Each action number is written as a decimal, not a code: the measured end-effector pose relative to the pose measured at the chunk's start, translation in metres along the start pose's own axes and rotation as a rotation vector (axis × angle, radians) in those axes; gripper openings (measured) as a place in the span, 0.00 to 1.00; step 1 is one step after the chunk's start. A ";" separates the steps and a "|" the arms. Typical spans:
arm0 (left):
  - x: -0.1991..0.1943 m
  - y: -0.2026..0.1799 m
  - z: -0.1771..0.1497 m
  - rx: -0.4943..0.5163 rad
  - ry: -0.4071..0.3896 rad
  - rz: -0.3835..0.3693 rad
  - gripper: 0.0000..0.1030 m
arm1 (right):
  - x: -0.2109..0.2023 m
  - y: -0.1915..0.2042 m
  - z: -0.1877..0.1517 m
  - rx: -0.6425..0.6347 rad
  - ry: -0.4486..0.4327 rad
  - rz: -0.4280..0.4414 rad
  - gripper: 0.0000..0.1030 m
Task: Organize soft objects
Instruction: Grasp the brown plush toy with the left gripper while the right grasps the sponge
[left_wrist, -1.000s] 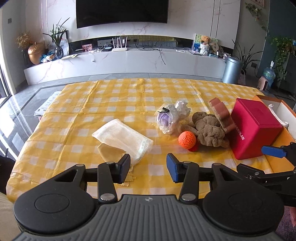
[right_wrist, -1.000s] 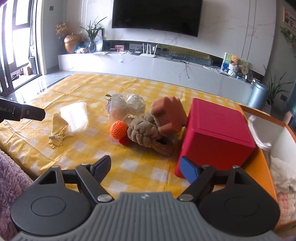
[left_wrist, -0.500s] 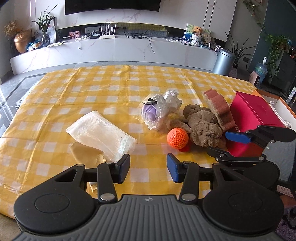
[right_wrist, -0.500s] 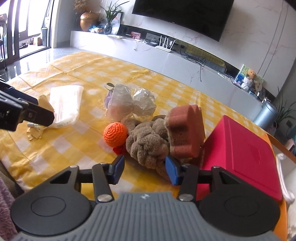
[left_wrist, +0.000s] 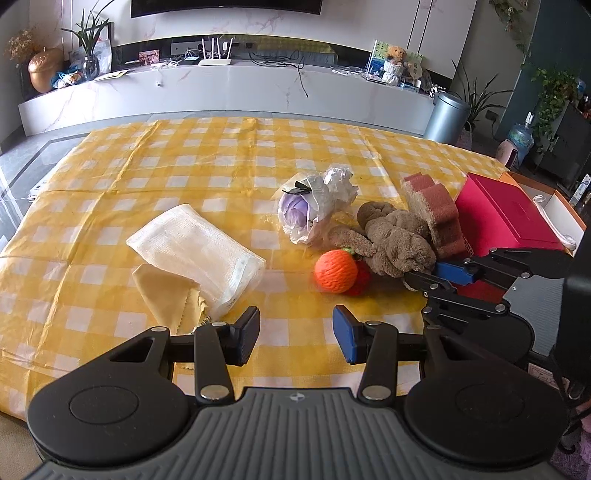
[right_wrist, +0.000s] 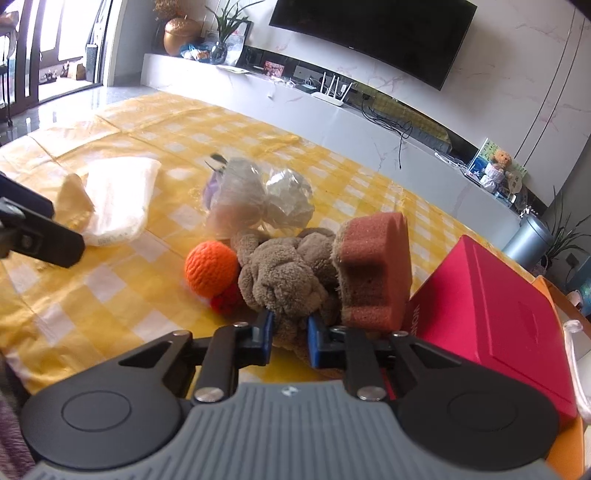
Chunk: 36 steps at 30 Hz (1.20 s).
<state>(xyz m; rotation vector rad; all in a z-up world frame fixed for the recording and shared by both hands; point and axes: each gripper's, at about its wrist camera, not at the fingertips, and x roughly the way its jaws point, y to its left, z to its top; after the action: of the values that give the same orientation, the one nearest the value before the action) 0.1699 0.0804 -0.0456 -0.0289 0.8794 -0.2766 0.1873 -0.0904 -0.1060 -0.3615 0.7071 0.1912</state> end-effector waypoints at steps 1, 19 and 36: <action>-0.003 0.001 -0.001 -0.008 0.001 -0.005 0.52 | -0.007 0.001 0.001 0.014 -0.001 0.014 0.17; -0.013 -0.003 -0.020 -0.138 0.024 -0.102 0.54 | -0.052 0.024 -0.027 0.171 0.094 0.214 0.31; 0.026 -0.028 -0.022 -0.161 0.048 -0.115 0.71 | -0.061 -0.046 -0.021 0.451 -0.065 0.049 0.59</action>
<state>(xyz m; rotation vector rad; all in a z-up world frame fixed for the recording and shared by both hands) 0.1622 0.0486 -0.0756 -0.2242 0.9480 -0.3142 0.1428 -0.1442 -0.0681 0.0924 0.6736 0.0845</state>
